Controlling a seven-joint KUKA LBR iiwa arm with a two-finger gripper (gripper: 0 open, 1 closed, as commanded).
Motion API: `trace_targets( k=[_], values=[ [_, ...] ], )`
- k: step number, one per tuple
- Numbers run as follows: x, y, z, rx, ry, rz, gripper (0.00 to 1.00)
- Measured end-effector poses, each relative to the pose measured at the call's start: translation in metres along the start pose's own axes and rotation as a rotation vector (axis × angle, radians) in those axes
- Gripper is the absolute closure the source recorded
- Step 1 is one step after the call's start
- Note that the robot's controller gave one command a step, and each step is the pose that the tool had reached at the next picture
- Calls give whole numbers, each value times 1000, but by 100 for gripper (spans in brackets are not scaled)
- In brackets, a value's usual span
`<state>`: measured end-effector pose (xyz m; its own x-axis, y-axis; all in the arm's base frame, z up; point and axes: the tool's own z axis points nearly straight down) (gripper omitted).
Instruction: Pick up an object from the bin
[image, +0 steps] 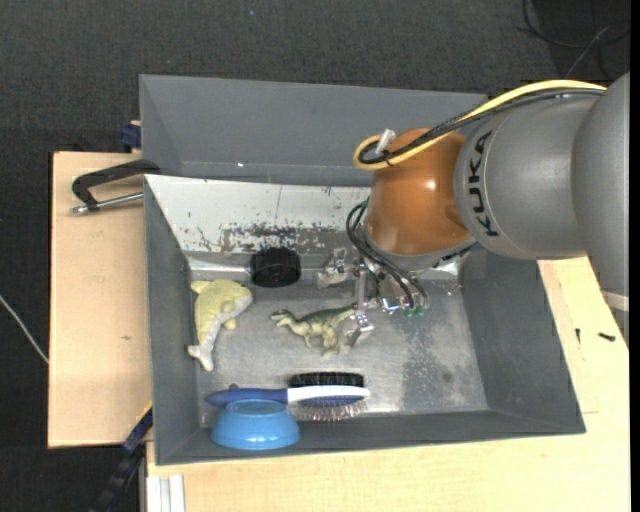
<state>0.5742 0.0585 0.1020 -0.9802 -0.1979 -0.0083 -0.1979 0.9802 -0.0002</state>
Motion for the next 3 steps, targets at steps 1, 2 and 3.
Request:
trace_targets(
  k=[1,2,3],
  values=[
    [5,-2,-3,-1,5,42,0],
    [15,-13,28,-2,6,131,0],
    [11,9,28,2,-2,-167,0]
  ],
)
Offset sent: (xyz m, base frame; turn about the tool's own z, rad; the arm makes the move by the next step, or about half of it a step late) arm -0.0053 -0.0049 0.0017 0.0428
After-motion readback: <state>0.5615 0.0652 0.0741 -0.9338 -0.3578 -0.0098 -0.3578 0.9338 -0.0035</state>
